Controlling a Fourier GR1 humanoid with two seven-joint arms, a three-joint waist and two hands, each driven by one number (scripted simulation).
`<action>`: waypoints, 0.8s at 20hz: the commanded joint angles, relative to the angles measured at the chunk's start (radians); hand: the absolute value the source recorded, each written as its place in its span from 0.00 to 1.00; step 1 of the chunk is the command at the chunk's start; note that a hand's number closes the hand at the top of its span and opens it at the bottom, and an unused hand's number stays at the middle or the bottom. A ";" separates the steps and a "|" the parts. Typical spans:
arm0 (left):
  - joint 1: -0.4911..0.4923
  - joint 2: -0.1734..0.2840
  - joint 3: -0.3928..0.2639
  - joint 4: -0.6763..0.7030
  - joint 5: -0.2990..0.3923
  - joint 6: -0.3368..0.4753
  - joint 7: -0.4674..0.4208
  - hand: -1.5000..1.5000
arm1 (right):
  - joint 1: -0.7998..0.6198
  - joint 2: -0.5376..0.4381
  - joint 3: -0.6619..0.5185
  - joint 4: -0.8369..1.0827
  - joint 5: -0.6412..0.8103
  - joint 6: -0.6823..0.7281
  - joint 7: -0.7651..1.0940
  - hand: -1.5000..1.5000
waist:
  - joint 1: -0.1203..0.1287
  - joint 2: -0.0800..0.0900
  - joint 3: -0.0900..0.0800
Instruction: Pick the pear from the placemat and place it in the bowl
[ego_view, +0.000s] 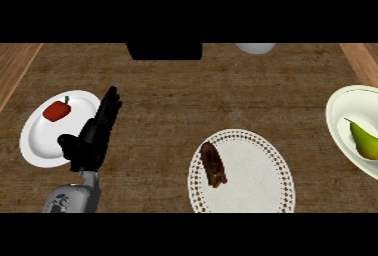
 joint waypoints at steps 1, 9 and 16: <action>0.024 0.002 0.005 0.012 0.005 -0.010 -0.039 0.50 | 0.000 -0.056 -0.089 0.043 -0.105 0.090 0.010 0.00 | -0.001 0.001 0.000; 0.025 0.020 0.021 -0.012 0.015 -0.024 -0.006 0.50 | 0.110 -0.134 -0.190 0.085 -0.258 0.299 0.033 0.00 | -0.005 0.000 0.000; -0.048 -0.001 0.029 0.071 -0.001 -0.006 -0.030 0.50 | 0.156 -0.207 -0.187 0.172 -0.292 0.466 -0.051 0.00 | -0.003 0.002 0.000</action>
